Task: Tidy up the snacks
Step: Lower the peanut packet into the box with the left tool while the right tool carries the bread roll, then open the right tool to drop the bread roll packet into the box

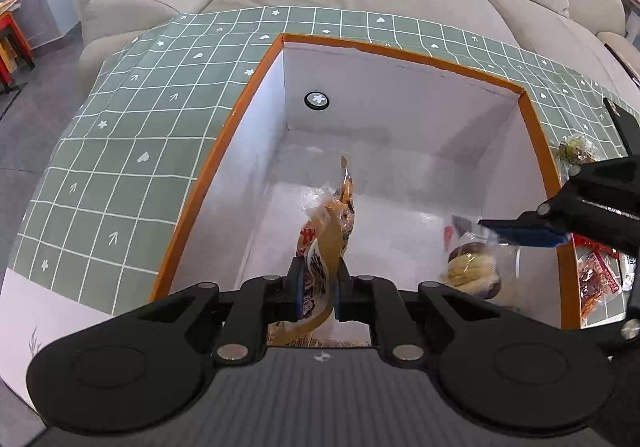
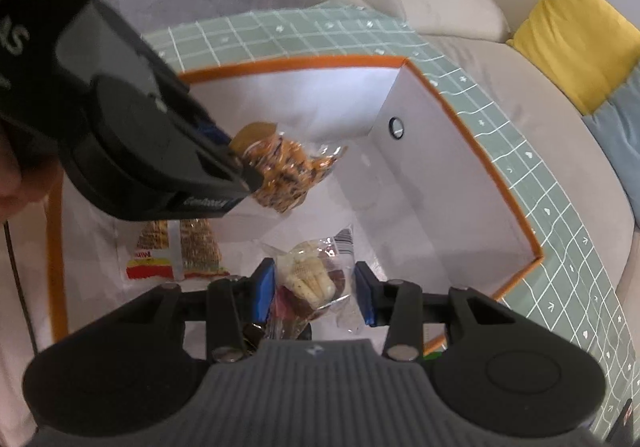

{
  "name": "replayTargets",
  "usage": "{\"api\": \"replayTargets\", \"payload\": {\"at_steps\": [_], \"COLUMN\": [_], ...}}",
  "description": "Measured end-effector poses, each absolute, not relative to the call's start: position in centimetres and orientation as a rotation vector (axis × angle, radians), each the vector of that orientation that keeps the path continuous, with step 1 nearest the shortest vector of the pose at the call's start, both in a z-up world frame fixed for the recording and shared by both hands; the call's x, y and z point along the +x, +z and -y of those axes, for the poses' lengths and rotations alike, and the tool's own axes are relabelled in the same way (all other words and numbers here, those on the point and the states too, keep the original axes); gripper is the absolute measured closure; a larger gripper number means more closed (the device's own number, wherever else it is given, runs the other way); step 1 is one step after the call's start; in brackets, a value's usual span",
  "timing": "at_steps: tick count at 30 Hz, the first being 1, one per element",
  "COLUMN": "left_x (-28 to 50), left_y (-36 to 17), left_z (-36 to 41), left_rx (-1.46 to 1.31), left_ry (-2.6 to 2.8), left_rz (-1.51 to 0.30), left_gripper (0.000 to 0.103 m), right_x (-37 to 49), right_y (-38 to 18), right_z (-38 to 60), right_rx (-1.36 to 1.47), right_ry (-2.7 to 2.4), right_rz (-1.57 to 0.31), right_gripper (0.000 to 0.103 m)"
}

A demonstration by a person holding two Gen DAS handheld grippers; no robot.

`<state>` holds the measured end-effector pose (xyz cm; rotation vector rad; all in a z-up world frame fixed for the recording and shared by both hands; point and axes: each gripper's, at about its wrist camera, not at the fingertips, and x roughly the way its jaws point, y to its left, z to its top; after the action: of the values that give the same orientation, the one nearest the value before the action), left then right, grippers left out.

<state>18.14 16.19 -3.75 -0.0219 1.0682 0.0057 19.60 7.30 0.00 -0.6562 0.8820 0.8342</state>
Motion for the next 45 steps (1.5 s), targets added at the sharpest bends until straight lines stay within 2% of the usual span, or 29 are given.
{"api": "replayTargets", "payload": {"at_steps": [8, 20, 24, 26, 29, 34, 36, 40, 43, 45], "left_x": [19.2, 19.7, 19.5, 19.4, 19.0, 18.4, 18.0, 17.1, 16.4, 15.8], "left_y": [-3.6, -4.7, -4.8, -4.7, -4.2, -3.4, -2.9, -1.9, -1.1, -0.7], "left_z": [-15.6, -15.5, -15.5, -15.3, -15.1, -14.8, -14.6, -14.2, -13.8, -13.6], "left_rx": [-0.051, -0.024, -0.015, -0.004, 0.006, 0.012, 0.016, 0.012, -0.005, -0.018], "left_ry": [-0.072, -0.015, -0.014, -0.008, 0.001, -0.004, 0.003, 0.017, 0.032, 0.04], "left_rz": [-1.024, -1.13, -1.152, -1.147, -1.132, -1.107, -1.093, -1.062, -1.035, -1.016], "left_gripper": [0.089, 0.085, 0.074, 0.071, 0.06, 0.05, 0.048, 0.046, 0.045, 0.045], "right_x": [19.3, 19.3, 19.2, 19.1, 19.3, 18.9, 18.8, 18.0, 17.3, 16.8], "right_y": [-1.7, -2.5, -2.4, -2.4, -2.2, -1.5, -1.0, 0.2, 1.3, 2.1], "right_z": [-8.0, -7.5, -7.3, -7.3, -7.6, -7.3, -7.1, -6.4, -5.6, -4.8], "right_rx": [-0.76, -0.795, -0.789, -0.793, -0.792, -0.789, -0.773, -0.736, -0.699, -0.671], "right_ry": [0.826, 0.802, 0.799, 0.799, 0.801, 0.791, 0.783, 0.771, 0.761, 0.758], "right_rz": [-0.892, -0.902, -0.908, -0.904, -0.903, -0.879, -0.87, -0.837, -0.805, -0.784], "right_gripper": [0.062, 0.058, 0.057, 0.057, 0.056, 0.046, 0.038, 0.033, 0.024, 0.023]}}
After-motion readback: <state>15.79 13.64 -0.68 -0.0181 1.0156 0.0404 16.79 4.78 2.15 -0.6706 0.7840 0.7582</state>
